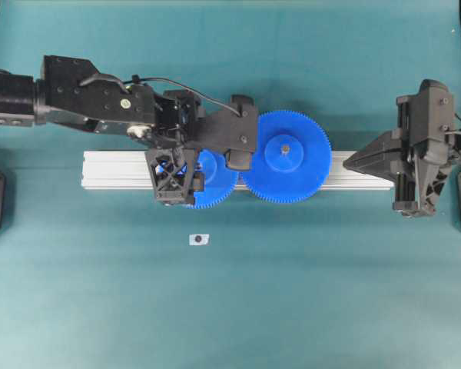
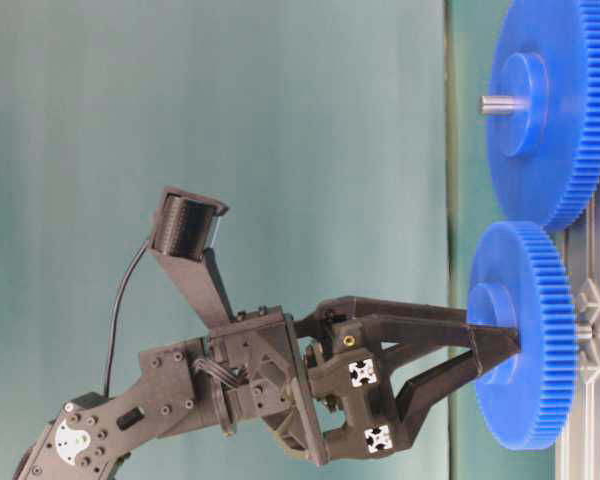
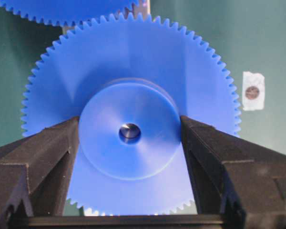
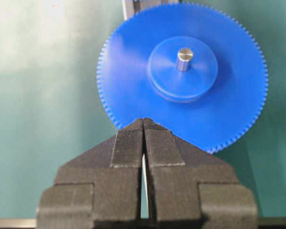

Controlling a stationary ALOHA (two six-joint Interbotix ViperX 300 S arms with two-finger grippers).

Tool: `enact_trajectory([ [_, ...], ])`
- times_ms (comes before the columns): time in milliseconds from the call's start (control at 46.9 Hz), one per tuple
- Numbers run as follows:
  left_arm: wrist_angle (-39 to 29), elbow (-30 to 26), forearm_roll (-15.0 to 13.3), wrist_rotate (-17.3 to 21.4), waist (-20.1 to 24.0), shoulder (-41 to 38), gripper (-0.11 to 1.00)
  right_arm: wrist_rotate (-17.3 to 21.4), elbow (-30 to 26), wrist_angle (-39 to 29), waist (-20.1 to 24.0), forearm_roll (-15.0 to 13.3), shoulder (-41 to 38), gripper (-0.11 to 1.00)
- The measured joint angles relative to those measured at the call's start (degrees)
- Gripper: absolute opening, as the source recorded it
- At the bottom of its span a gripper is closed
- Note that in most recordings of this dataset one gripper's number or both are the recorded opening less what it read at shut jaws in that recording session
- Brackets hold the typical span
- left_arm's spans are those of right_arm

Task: Insert the small gear onto the shaft.
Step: 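Lower the held gear down onto the shaft with the left gripper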

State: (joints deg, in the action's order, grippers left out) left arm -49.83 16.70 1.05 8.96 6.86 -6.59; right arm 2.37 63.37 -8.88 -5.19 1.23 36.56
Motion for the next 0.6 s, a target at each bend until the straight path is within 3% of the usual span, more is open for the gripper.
enact_trajectory([
  [171,-0.1,0.0,0.0,-0.1,0.1,0.0,0.7,-0.1,0.0,0.1,0.0,-0.1,0.0,0.02],
  [299,-1.5,0.3,0.1,-0.2,0.6,-0.3,0.88,-0.1,0.0,0.1,-0.1,0.0,0.0,0.02],
  [597,-1.8,0.2,0.1,-0.4,1.3,-0.3,0.86,-0.1,0.0,0.0,0.0,0.0,0.0,0.02],
])
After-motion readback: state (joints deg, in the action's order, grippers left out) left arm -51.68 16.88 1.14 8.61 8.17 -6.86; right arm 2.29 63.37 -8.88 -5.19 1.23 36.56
